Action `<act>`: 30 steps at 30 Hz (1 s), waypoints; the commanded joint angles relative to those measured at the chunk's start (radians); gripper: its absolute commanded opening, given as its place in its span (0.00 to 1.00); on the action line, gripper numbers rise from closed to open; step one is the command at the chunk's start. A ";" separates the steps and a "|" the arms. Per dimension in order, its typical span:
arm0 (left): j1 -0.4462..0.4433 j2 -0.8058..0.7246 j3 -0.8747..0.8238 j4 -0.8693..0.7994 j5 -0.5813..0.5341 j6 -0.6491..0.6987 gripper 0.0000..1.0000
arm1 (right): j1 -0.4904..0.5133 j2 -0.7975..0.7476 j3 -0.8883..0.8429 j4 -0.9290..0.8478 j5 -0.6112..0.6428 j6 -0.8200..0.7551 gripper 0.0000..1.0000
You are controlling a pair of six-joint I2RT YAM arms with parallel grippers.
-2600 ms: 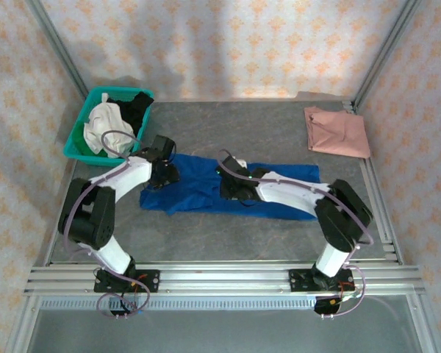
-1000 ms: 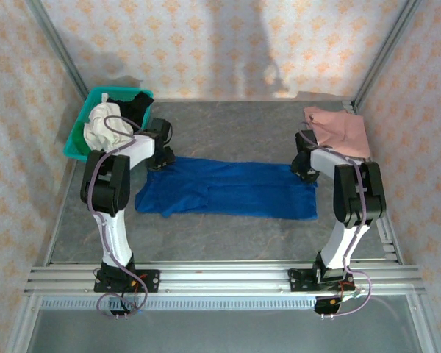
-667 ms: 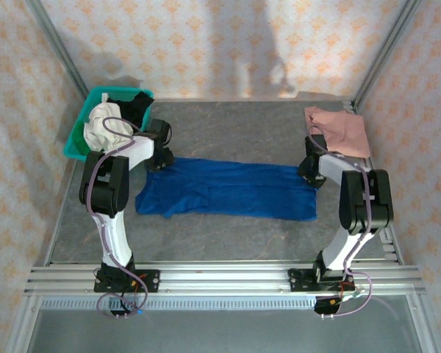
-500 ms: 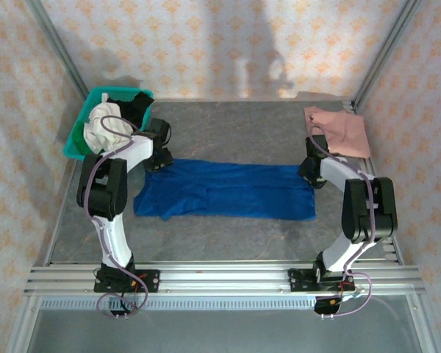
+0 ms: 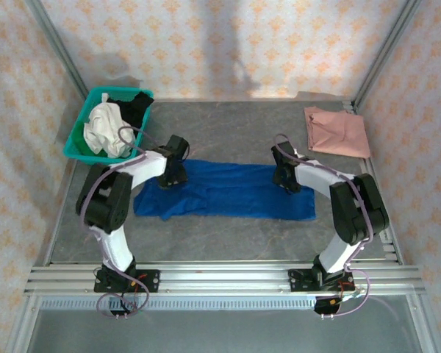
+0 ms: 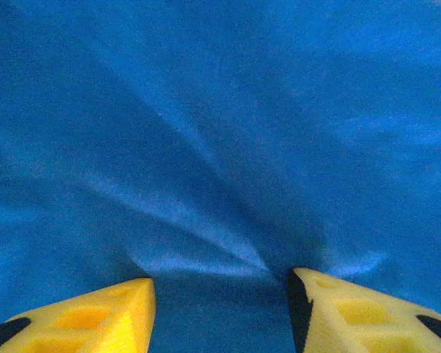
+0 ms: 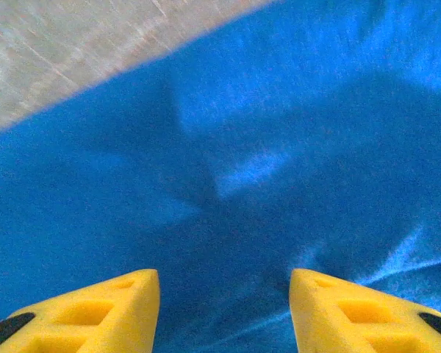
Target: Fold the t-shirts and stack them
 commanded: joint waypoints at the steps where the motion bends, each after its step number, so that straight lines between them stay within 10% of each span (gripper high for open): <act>1: 0.005 0.099 0.084 0.037 0.032 -0.001 0.51 | 0.009 0.012 -0.029 -0.087 0.015 0.044 0.49; 18: 0.049 0.878 1.314 -0.243 0.298 0.156 0.56 | 0.512 -0.321 -0.201 -0.300 0.130 0.296 0.56; 30: 0.037 0.984 1.512 -0.040 0.487 0.055 0.72 | 0.613 -0.109 -0.118 -0.071 0.027 0.163 0.59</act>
